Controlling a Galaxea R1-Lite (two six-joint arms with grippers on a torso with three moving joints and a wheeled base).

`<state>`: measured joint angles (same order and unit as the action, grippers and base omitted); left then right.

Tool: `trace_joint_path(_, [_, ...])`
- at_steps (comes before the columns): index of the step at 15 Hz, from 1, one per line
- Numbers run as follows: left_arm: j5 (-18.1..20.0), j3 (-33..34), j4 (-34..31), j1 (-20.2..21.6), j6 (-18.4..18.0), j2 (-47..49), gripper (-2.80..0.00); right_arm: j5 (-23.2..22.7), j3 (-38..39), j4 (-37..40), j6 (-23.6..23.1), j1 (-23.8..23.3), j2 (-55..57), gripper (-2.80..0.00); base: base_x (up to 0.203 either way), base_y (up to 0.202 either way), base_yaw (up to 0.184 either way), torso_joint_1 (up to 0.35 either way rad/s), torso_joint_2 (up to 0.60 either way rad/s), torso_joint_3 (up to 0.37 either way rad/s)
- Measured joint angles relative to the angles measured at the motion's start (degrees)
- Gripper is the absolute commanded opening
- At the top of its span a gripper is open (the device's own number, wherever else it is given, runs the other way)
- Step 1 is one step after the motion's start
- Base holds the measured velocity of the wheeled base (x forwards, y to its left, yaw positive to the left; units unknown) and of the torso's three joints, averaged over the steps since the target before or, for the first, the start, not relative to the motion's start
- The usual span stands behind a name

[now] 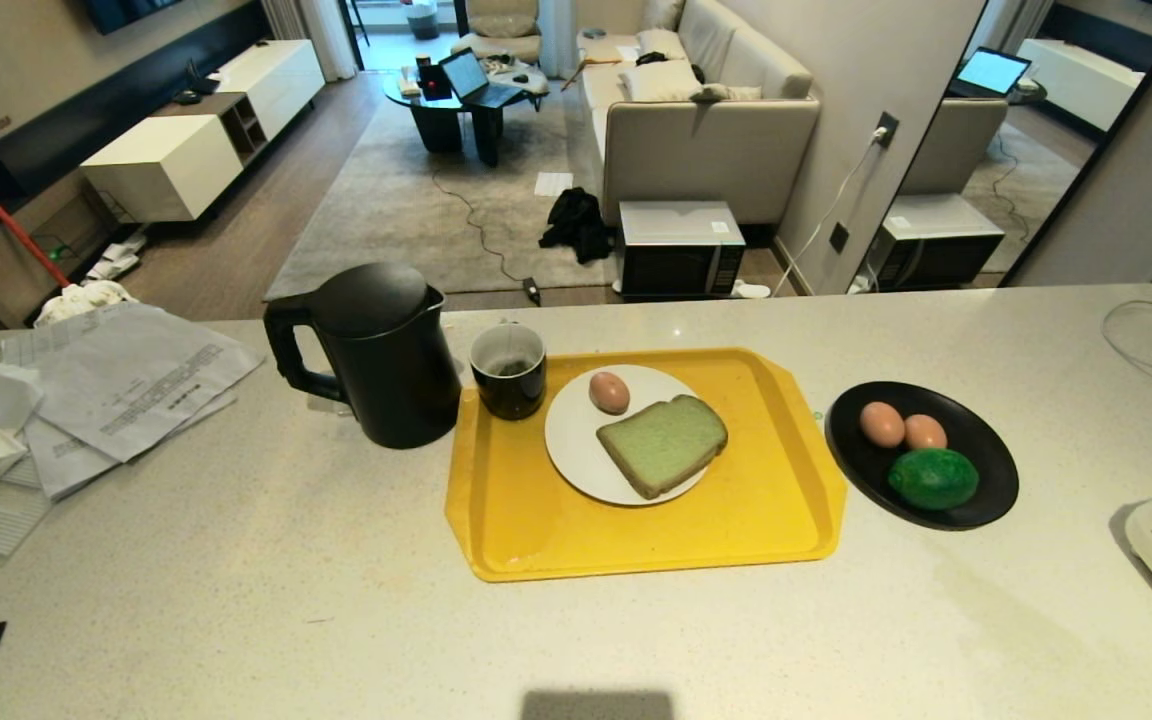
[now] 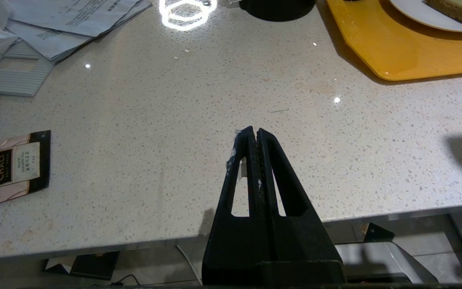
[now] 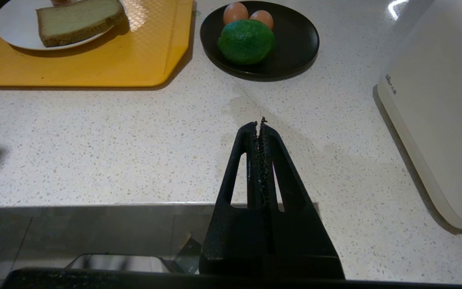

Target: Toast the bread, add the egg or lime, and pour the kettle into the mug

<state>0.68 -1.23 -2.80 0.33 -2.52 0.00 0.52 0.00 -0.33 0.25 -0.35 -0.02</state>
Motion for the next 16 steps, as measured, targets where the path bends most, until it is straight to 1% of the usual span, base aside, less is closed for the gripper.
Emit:
trace_joint_path(10, [0.0,-0.1,0.0,0.0,0.0,0.0,-2.8,0.2,0.0,0.0,0.0,0.0,0.0,-2.8,0.0,-0.002,0.004,0.0,0.0,0.001])
trace_joint_path(12, [0.0,-0.1,0.0,0.0,0.0,0.0,-2.8,0.1,0.0,0.0,0.0,0.0,0.0,-2.8,0.005,-0.007,0.126,0.004,0.0,0.005])
trace_joint_path(16, [0.0,0.0,0.0,0.0,0.0,0.0,-2.8,0.1,0.0,0.0,-0.1,0.0,0.0,-2.8,-0.003,-0.01,0.203,0.001,0.0,0.004])
